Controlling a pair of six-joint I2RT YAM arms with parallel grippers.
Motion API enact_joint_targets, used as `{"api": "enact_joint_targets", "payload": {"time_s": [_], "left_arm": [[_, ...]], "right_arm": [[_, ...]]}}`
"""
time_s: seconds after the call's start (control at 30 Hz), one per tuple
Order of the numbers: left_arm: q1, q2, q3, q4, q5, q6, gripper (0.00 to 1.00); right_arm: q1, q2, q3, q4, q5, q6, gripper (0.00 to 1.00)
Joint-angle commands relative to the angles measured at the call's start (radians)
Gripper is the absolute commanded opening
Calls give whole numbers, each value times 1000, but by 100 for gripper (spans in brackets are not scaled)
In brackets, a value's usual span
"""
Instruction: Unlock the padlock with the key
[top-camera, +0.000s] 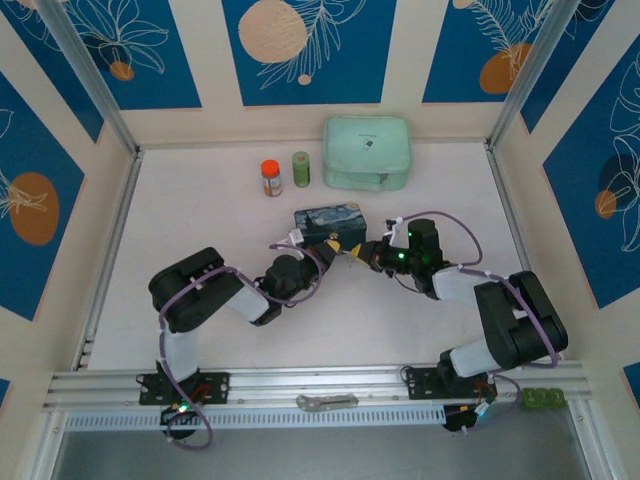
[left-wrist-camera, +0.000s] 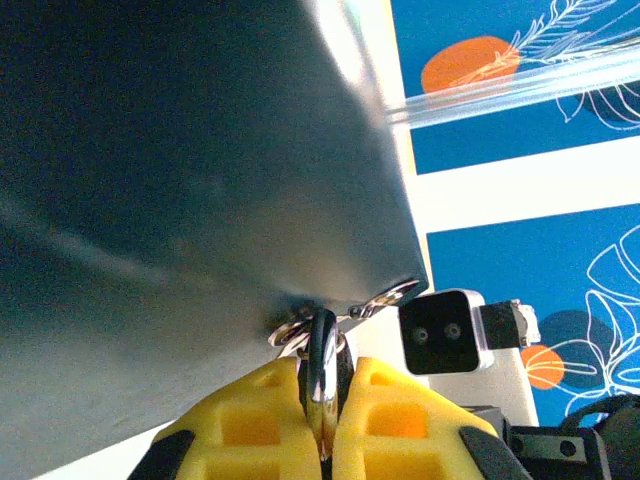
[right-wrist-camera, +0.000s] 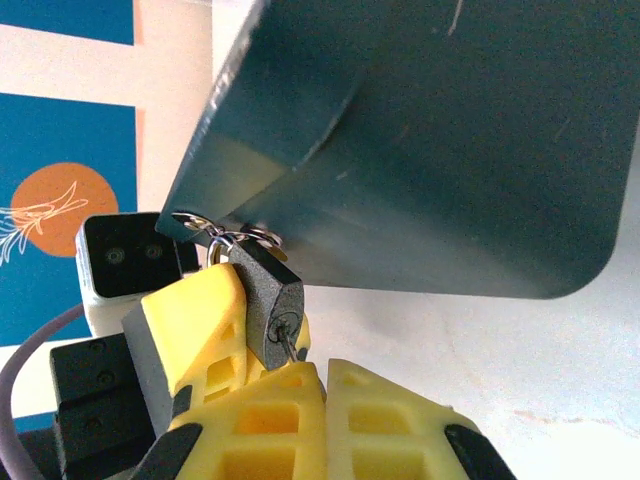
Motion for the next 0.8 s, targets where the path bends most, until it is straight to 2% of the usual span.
{"api": "enact_joint_targets", "payload": {"time_s": [0.0, 0.27, 0.5, 0.57, 0.63, 0.77], "left_arm": [[-48, -27, 47, 128, 172, -6, 0], [-48, -33, 43, 128, 149, -25, 0], [-47, -26, 49, 128, 125, -39, 0], [-47, -23, 59, 128, 129, -39, 0], [-46, -23, 67, 128, 142, -32, 0], [-44, -15, 69, 128, 171, -33, 0]], "right_arm": [[46, 21, 32, 120, 103, 3, 0], [74, 28, -36, 282, 69, -63, 0], [110, -22, -92, 327, 129, -74, 0], [127, -63, -119, 326, 178, -98, 0], [128, -100, -122, 272, 219, -121, 0], [83, -95, -90, 256, 121, -86, 0]]}}
